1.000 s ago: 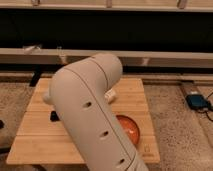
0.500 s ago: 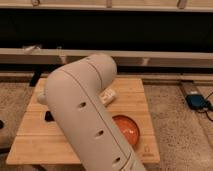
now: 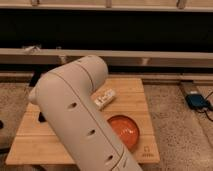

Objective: Push the eraser across the table

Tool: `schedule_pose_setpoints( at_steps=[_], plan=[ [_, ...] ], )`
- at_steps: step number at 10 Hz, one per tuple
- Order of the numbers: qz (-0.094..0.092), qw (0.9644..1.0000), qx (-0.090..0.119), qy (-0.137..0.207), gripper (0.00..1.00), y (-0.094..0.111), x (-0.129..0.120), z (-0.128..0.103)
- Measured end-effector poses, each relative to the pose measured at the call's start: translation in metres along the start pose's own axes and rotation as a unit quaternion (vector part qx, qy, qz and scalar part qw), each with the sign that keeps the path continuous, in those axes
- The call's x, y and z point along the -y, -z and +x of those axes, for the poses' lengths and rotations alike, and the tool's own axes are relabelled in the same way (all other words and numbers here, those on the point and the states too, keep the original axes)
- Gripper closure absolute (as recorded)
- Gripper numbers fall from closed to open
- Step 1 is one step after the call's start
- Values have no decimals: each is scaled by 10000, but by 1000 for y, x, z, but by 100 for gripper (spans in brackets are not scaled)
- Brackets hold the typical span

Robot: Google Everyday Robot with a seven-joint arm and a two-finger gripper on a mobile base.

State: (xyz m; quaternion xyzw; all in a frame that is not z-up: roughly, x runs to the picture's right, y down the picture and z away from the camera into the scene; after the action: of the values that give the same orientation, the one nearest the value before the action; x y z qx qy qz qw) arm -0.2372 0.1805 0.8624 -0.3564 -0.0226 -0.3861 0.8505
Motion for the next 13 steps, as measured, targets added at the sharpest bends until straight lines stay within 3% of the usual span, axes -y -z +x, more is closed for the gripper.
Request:
schedule_pose_setpoints(
  at_steps=[4, 5, 9, 13],
  plan=[
    [12, 10000, 22, 1, 30, 2, 1, -1],
    [36, 10000, 29, 85, 30, 4, 4, -8],
    [180, 9982, 124, 552, 30, 21, 28, -75],
    [218, 9974, 152, 663, 30, 22, 30, -78]
  ],
)
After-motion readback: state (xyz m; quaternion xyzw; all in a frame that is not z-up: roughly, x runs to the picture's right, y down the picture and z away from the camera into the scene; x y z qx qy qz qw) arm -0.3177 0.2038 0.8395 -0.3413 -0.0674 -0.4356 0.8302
